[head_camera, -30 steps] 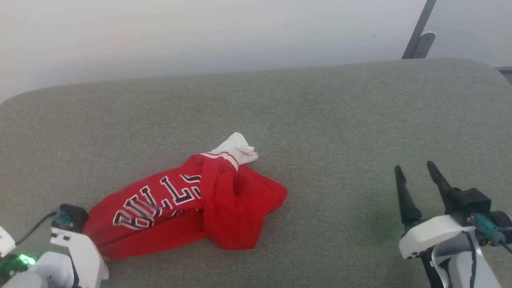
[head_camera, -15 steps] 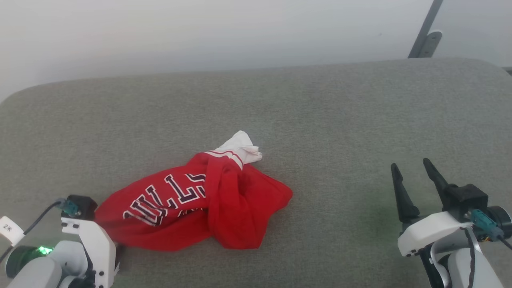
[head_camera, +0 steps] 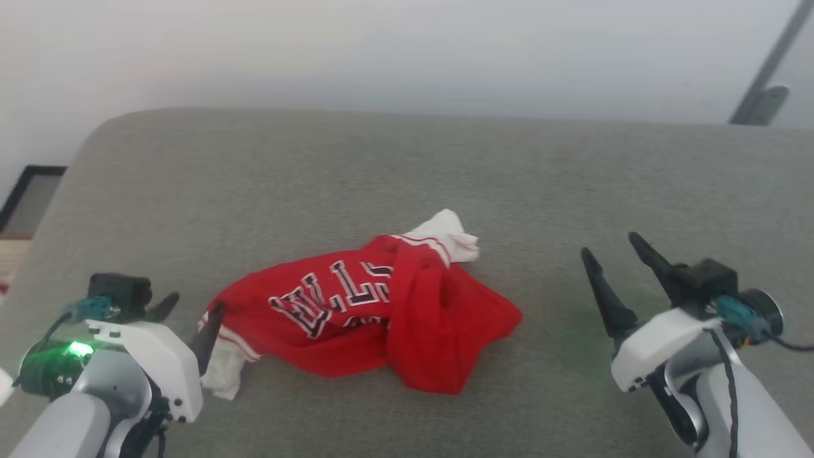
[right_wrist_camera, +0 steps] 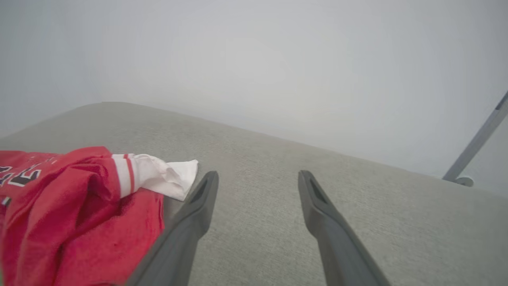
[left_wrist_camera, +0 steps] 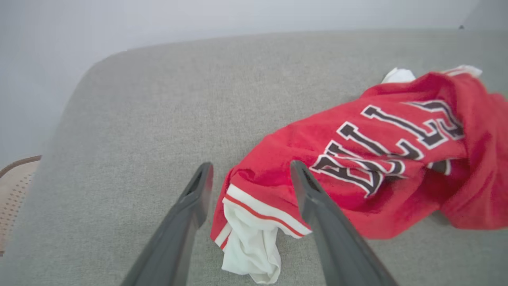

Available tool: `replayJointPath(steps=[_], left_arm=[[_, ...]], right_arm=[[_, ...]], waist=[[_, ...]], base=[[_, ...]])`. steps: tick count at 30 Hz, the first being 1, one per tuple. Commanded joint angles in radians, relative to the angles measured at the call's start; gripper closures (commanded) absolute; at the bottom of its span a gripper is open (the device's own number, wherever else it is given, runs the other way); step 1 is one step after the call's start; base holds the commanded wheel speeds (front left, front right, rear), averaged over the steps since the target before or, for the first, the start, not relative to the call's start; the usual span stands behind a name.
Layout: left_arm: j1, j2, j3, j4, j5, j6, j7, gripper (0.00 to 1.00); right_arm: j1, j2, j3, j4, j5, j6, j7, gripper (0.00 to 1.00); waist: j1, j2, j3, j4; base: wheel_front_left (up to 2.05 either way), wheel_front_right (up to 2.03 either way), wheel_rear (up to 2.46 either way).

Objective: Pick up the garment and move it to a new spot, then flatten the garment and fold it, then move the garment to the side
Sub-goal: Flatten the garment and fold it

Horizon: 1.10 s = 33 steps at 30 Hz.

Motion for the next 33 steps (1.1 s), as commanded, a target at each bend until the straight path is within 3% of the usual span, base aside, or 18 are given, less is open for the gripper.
replayJointPath(steps=[1,8,18,27,33], left_arm=[[0.010,-0.008,0.012,-0.015,0.013,0.011,-0.032,0.00],[0.041,-0.078,0.048,-0.079,0.035,0.033,-0.259,0.00],[0.056,-0.212,0.083,-0.030,0.033,0.045,-0.516,0.00],[0.057,-0.329,0.149,0.041,0.040,0.003,-0.558,0.00],[0.063,-0.391,0.213,0.059,0.089,-0.054,-0.557,0.00]], right_arm=[[-0.021,-0.008,0.016,0.005,0.017,0.000,0.012,0.00],[-0.150,-0.079,0.146,0.066,0.124,0.000,0.121,0.00],[-0.367,-0.178,0.340,0.199,0.301,0.000,0.306,0.00],[-0.504,-0.245,0.500,0.364,0.424,0.000,0.501,0.00],[-0.546,-0.236,0.559,0.500,0.493,0.000,0.632,0.00]], waist=[[0.0000,0.0000,-0.002,0.037],[0.0000,0.0000,0.020,0.136],[0.0000,0.0000,0.080,0.269],[0.0000,0.0000,0.126,0.371],[0.0000,0.0000,0.143,0.405]], base=[[0.00,0.00,0.00],[0.00,0.00,0.00],[0.00,0.00,0.00],[0.00,0.00,0.00],[0.00,0.00,0.00]])
